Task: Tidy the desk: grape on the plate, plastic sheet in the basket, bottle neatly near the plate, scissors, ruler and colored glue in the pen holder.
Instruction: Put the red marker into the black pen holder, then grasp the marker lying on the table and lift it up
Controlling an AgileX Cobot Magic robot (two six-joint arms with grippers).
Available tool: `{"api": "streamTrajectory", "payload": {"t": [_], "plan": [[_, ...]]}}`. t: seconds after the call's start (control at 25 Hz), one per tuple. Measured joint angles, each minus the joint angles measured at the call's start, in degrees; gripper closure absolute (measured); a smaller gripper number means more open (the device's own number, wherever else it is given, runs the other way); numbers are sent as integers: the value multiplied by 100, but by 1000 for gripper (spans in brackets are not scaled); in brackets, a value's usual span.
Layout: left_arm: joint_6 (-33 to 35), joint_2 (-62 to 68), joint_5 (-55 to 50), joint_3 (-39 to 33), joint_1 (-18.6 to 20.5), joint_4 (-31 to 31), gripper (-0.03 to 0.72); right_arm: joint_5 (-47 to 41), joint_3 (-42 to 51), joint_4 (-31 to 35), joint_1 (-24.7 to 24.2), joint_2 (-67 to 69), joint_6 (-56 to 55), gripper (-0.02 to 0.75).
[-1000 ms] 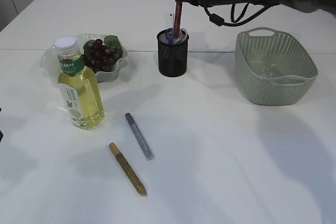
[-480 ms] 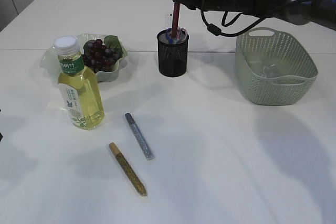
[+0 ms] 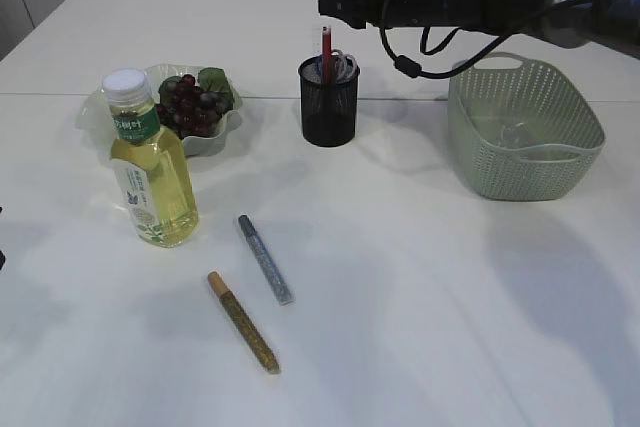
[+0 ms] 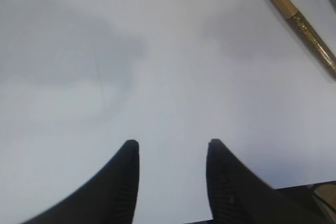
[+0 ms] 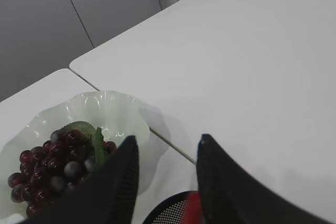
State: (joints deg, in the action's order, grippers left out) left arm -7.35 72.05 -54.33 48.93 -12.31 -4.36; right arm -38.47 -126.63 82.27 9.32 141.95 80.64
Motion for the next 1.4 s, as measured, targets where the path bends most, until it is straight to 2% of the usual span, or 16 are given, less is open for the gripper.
{"api": "streamTrajectory", "payload": {"t": [0.12,0.2,0.28,0.36,0.48,0.56,0.72,1.0,1.16,1.4], "plan": [[0,0,0,0,0,0,380,-13,0,25,0,0,-16,378],[0,0,0,0,0,0,380,-13,0,37,0,0,-274,352],[0,0,0,0,0,0,380,-24,-11,-235,0,0,-811,344],[0,0,0,0,0,0,380,-67,-11,-1035,0,-71,-1762,341],[0,0,-24,0,0,0,380,-451,-11,-2839,21,-394,-3467,341],[0,0,-34,0,0,0,380,-906,-11,-3714,68,-678,-4422,341],[0,0,-34,0,0,0,380,-1779,-45,-4908,400,-1191,-5714,341],[0,0,-13,0,0,0,380,-3056,-50,-6839,1615,-1354,-7393,341],[0,0,7,0,0,0,380,-3231,-50,-7359,2163,-1354,-7902,341],[0,0,7,0,0,0,380,-3257,-50,-7542,2609,-1200,-8152,339]]}}
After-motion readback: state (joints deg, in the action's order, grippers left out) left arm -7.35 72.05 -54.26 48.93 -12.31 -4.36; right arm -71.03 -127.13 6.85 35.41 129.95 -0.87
